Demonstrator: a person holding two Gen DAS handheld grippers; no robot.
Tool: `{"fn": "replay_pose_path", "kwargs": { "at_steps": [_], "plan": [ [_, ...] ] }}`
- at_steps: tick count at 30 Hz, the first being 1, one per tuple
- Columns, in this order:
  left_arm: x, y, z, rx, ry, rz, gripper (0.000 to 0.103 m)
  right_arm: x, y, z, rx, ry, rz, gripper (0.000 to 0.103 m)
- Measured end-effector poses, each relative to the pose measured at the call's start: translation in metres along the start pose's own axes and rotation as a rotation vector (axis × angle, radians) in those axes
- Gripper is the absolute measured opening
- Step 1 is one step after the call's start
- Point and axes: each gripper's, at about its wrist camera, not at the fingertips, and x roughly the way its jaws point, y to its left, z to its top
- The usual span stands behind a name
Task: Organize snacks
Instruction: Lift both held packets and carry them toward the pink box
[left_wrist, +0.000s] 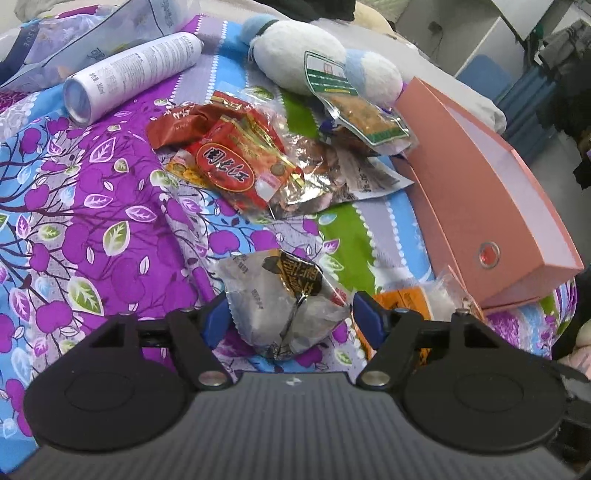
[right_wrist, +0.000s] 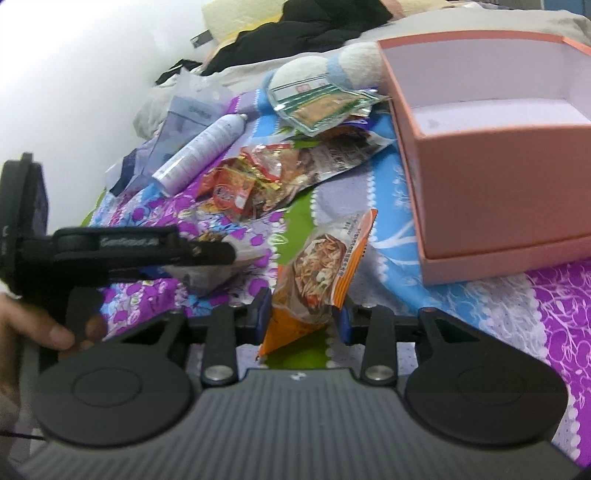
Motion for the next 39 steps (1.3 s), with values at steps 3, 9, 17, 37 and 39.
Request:
{"fn": "replay_pose_path", "kwargs": {
  "at_steps": [3, 9, 17, 37, 39],
  "plan": [
    [-0.002, 0.001, 0.0, 0.014, -0.005, -0.016, 0.083, 0.003, -0.002, -0.001, -0.003, -0.013, -0.036, 0.057],
    [0.002, 0.002, 0.0, 0.037, 0.013, -0.012, 0.083, 0.013, -0.013, 0.0, 0.043, -0.023, -0.06, 0.06],
    [0.013, -0.006, -0.002, 0.118, 0.025, 0.014, 0.083, 0.028, -0.019, 0.005, 0.081, -0.032, -0.083, 0.06],
    [-0.016, -0.011, -0.01, 0.022, -0.104, 0.044, 0.071, -0.004, 0.003, 0.01, -0.052, -0.06, -0.084, 0.038],
    [-0.026, -0.014, -0.011, 0.016, -0.115, 0.038, 0.071, -0.013, 0.008, 0.01, -0.066, -0.068, -0.098, 0.038]
  ]
}}
